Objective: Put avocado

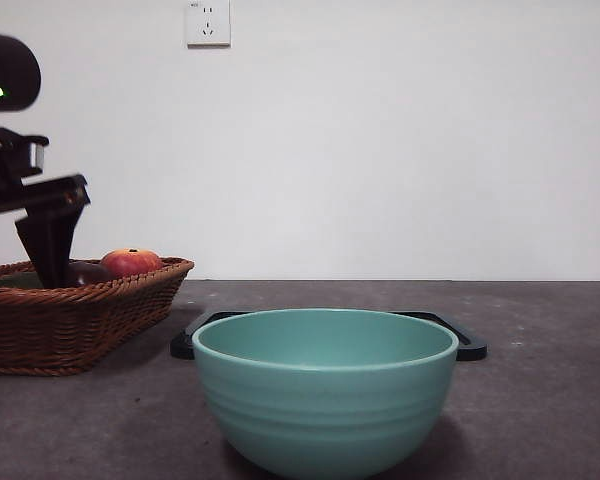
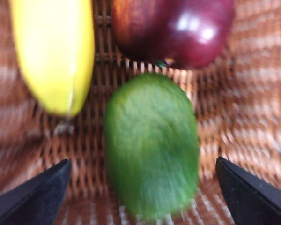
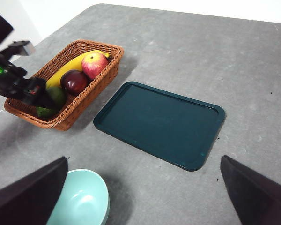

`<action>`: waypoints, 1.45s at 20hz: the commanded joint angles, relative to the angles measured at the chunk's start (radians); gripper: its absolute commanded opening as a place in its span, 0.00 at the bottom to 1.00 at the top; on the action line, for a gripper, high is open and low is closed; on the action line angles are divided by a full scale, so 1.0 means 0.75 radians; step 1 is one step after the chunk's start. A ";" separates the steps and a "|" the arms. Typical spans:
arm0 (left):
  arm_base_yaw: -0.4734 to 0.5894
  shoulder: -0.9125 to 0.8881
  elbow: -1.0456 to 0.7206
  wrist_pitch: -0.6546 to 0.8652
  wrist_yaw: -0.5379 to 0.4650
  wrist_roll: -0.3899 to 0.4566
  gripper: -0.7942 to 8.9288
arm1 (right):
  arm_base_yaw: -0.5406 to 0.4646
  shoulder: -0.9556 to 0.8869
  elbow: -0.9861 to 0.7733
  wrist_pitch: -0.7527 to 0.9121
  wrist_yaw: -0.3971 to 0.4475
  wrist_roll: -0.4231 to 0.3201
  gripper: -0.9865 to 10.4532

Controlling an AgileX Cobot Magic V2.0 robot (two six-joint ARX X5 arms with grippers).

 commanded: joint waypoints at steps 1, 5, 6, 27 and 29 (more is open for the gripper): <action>-0.003 0.050 0.025 0.044 0.003 0.001 0.59 | 0.006 0.005 0.024 0.011 -0.001 0.014 0.54; -0.003 0.060 0.025 0.101 0.003 -0.011 0.59 | 0.006 0.005 0.024 0.012 -0.001 0.014 0.54; -0.003 0.060 0.025 0.101 0.005 -0.017 0.59 | 0.006 0.005 0.024 0.012 -0.001 0.014 0.54; -0.010 0.021 0.191 -0.130 0.185 -0.019 0.23 | 0.006 0.005 0.024 0.012 -0.001 0.014 0.54; -0.015 -0.031 0.239 -0.177 0.224 -0.020 0.23 | 0.006 0.005 0.024 0.012 -0.001 0.014 0.54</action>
